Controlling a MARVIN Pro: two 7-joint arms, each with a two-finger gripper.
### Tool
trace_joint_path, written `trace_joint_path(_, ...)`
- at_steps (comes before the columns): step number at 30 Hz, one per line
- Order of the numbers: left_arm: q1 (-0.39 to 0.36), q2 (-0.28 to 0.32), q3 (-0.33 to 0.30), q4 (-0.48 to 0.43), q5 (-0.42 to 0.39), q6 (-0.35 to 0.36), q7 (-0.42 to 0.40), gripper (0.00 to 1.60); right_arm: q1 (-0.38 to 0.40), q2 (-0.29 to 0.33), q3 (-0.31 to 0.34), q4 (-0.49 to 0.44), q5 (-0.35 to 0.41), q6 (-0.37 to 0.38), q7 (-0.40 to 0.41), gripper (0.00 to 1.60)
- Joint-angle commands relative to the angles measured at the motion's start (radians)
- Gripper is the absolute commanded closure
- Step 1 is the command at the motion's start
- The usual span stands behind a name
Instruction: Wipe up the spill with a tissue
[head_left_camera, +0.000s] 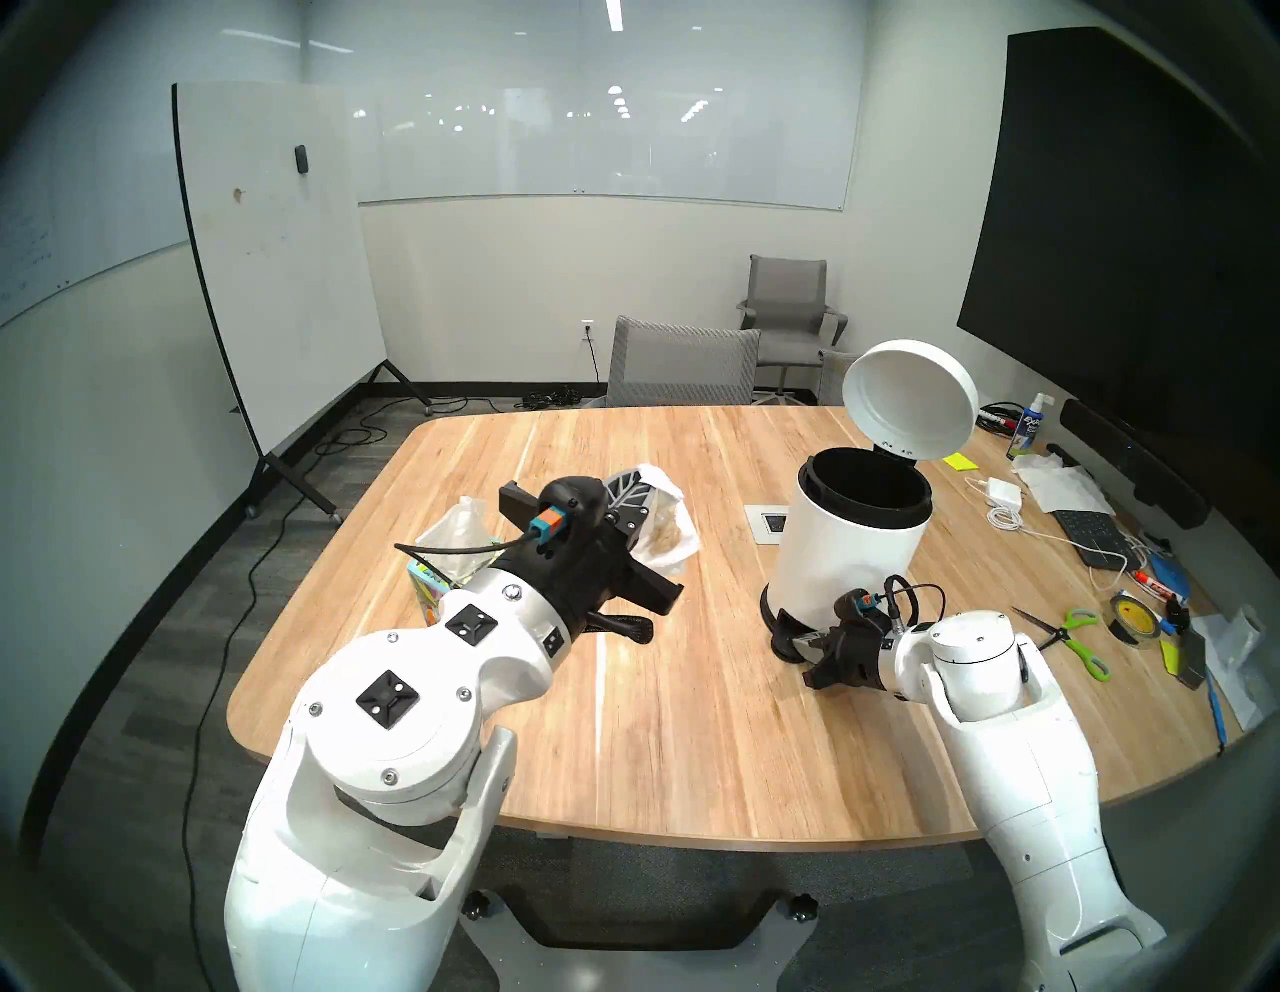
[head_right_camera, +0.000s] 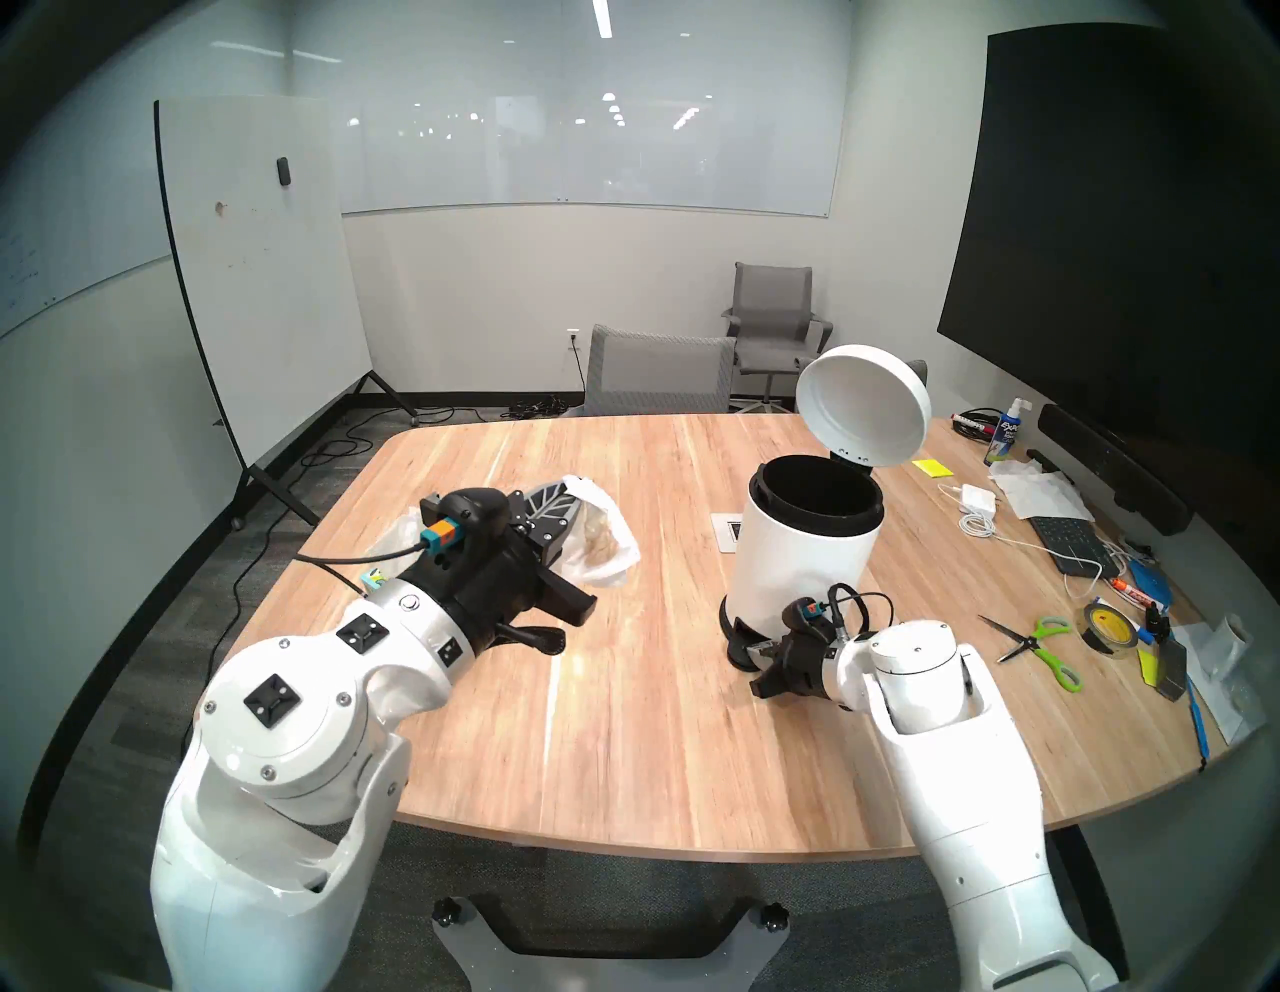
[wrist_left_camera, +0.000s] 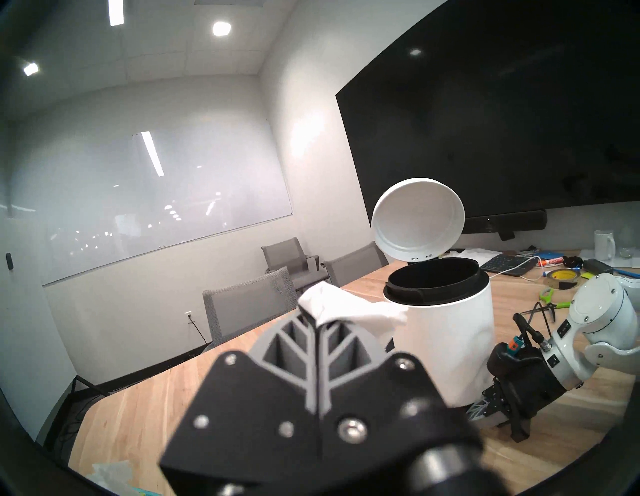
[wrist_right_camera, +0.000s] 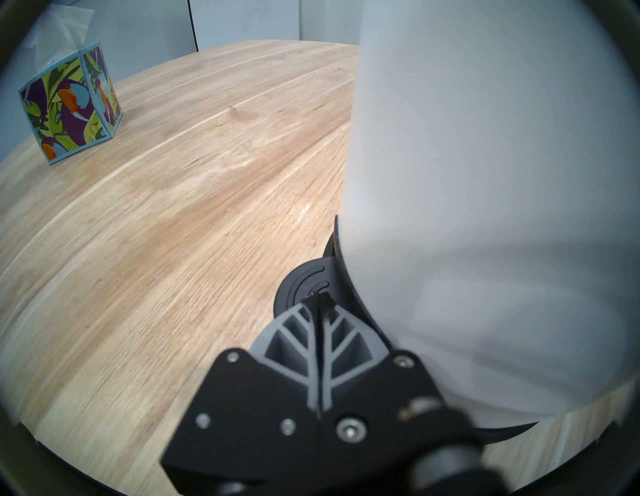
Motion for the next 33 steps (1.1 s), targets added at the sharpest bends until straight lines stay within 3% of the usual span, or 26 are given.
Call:
trace_joint_path(1,-0.02,-0.01,0.048,-0.028,0.032,0.027,0.013,1.6,-0.027,-0.008,-0.018,0.011,0.002,0.009,0.012,1.6)
trace_joint_path(14,-0.165,0.011,0.235,0.015,0.031,0.102,0.084,1.6,-0.027,-0.009,-0.017,0.011,0.001,0.008,0.012,1.6)
trace_joint_path(25,-0.304,0.043,0.405,0.111,-0.062,0.136,0.229,1.6,-0.027,-0.01,-0.016,0.011,-0.001,0.008,0.014,1.6)
trace_joint_path(33,-0.381,-0.021,0.431,0.147,-0.104,0.173,0.294,1.6,-0.027,-0.011,-0.015,0.011,-0.002,0.007,0.013,1.6)
